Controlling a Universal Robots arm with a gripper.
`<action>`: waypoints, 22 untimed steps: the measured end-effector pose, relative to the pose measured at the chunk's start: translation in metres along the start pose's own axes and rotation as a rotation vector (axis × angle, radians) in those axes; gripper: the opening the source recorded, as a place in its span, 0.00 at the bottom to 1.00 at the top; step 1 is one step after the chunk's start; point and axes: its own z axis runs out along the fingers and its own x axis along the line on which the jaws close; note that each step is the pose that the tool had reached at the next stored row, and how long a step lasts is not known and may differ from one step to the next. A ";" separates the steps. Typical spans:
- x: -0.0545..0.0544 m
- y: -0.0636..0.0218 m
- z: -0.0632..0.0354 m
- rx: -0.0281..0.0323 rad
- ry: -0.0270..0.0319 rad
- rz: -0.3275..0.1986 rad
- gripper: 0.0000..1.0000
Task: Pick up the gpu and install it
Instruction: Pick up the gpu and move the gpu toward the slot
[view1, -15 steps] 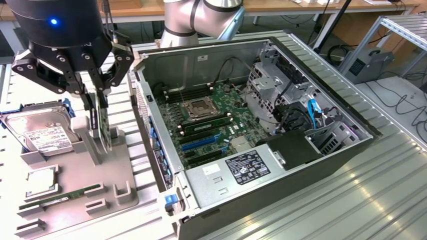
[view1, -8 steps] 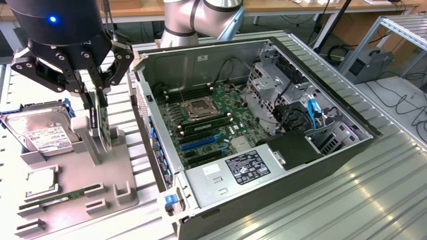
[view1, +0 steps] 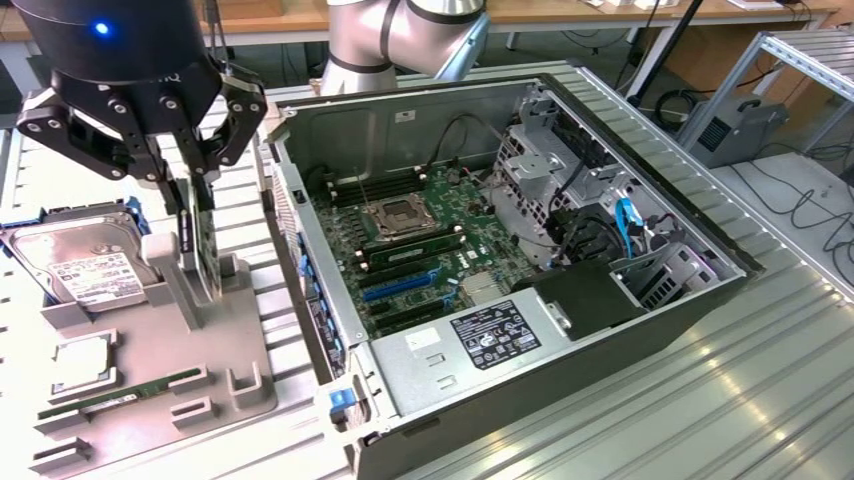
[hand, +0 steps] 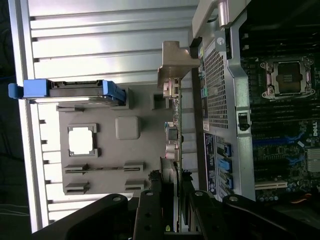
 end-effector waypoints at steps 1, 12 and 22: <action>0.000 0.0000 -0.0004 0.0000 0.0000 0.000 0.26; 0.000 0.0002 -0.0046 0.0000 0.0000 0.000 0.26; 0.000 0.0004 -0.0087 0.0000 0.0001 0.000 0.26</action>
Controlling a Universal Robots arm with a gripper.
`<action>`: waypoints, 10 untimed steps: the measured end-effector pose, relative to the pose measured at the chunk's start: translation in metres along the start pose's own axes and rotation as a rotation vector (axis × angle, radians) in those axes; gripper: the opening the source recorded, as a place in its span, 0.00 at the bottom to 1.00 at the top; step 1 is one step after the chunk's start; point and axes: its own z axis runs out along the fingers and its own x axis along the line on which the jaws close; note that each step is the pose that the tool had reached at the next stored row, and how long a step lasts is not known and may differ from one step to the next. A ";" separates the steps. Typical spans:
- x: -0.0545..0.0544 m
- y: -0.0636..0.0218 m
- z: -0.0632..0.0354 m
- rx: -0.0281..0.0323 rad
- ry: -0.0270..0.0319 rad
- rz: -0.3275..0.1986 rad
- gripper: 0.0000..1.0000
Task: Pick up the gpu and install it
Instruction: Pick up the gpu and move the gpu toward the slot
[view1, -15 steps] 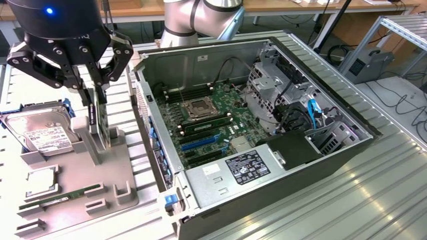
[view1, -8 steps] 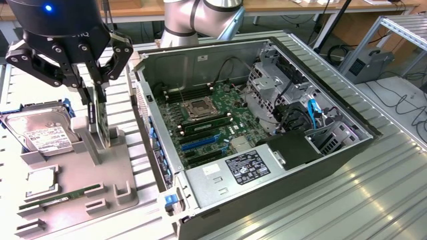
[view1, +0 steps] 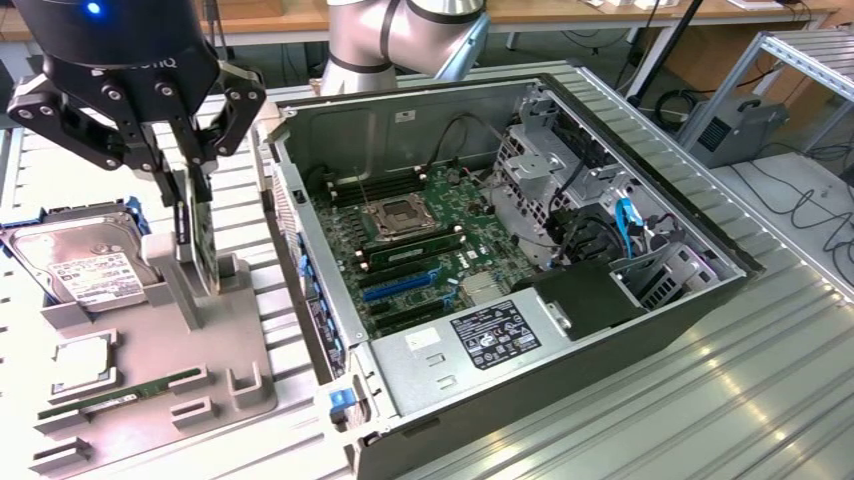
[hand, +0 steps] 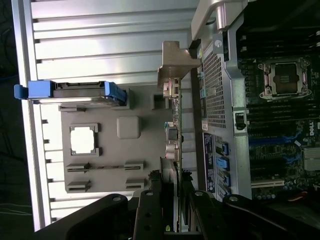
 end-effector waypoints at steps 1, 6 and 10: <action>0.000 0.0000 -0.0004 0.0000 0.0000 0.000 0.26; 0.000 0.0001 -0.0022 0.0000 0.0000 0.000 0.26; 0.000 0.0002 -0.0040 0.0000 0.0000 0.000 0.26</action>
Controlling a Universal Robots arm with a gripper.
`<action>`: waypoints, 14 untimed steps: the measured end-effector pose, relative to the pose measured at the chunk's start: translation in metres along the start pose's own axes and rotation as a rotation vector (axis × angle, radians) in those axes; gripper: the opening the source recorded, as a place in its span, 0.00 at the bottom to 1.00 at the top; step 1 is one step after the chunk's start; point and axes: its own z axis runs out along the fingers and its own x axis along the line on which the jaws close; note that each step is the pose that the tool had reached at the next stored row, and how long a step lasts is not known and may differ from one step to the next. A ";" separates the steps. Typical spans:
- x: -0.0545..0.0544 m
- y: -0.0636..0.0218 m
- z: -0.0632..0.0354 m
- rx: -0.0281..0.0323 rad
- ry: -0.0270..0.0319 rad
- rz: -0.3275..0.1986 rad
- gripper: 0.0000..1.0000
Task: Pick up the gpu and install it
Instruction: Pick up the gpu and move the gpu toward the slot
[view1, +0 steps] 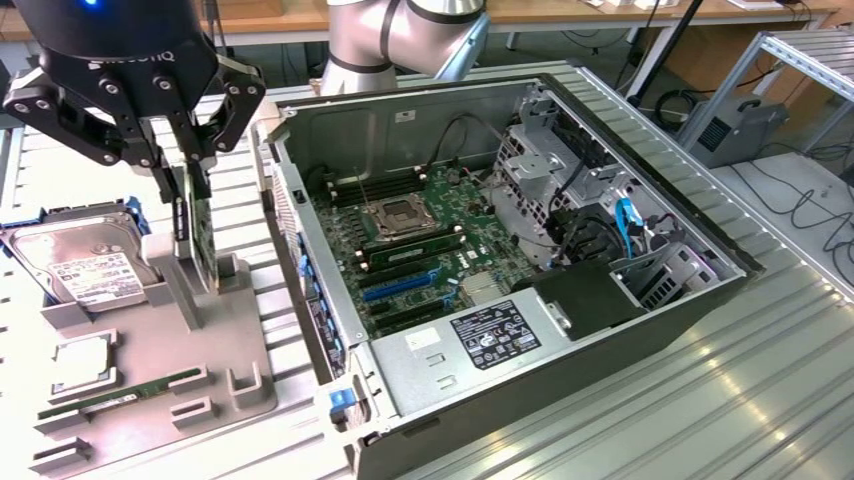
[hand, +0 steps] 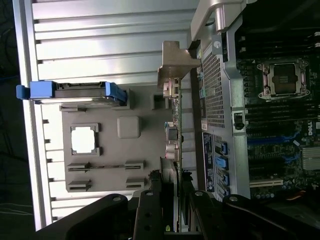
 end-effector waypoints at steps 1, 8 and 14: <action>0.000 0.0000 -0.0004 0.0000 0.0000 0.000 0.26; 0.000 0.0002 -0.0033 -0.0001 -0.0001 0.000 0.26; -0.001 0.0002 -0.0034 0.0000 0.0000 0.000 0.26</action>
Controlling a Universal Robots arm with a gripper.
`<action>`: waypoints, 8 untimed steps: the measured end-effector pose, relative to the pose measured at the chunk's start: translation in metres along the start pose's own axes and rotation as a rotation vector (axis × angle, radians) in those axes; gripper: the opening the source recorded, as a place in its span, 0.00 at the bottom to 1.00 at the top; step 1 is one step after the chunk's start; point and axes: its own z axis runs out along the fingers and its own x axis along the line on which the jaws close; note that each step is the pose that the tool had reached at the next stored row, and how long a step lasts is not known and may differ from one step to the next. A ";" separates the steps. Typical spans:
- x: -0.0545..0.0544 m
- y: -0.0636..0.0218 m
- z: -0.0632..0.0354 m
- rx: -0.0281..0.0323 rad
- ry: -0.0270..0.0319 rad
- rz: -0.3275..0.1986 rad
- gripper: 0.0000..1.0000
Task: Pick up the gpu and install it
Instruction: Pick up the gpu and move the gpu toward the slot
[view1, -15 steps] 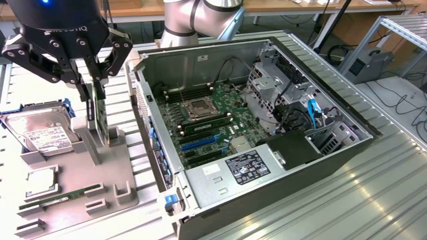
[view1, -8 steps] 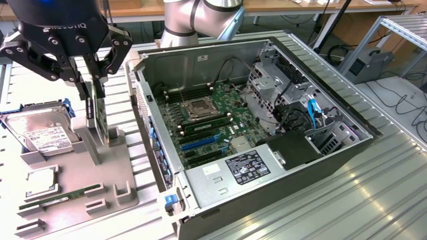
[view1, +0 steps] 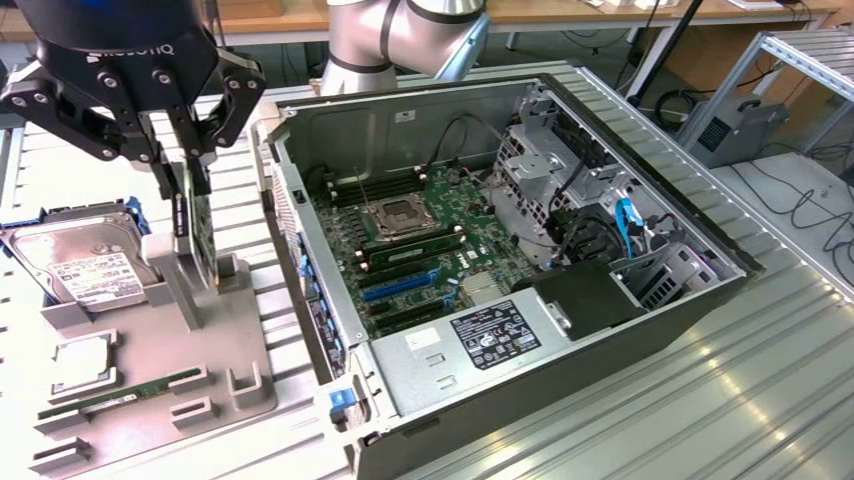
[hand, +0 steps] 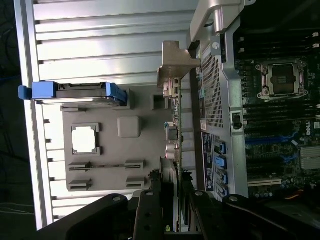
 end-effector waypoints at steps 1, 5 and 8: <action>0.000 0.0000 0.0000 0.0001 0.0000 0.000 0.26; -0.002 0.0002 0.0001 0.0000 -0.0001 0.000 0.26; -0.003 0.0002 0.0001 -0.0001 0.0000 0.000 0.26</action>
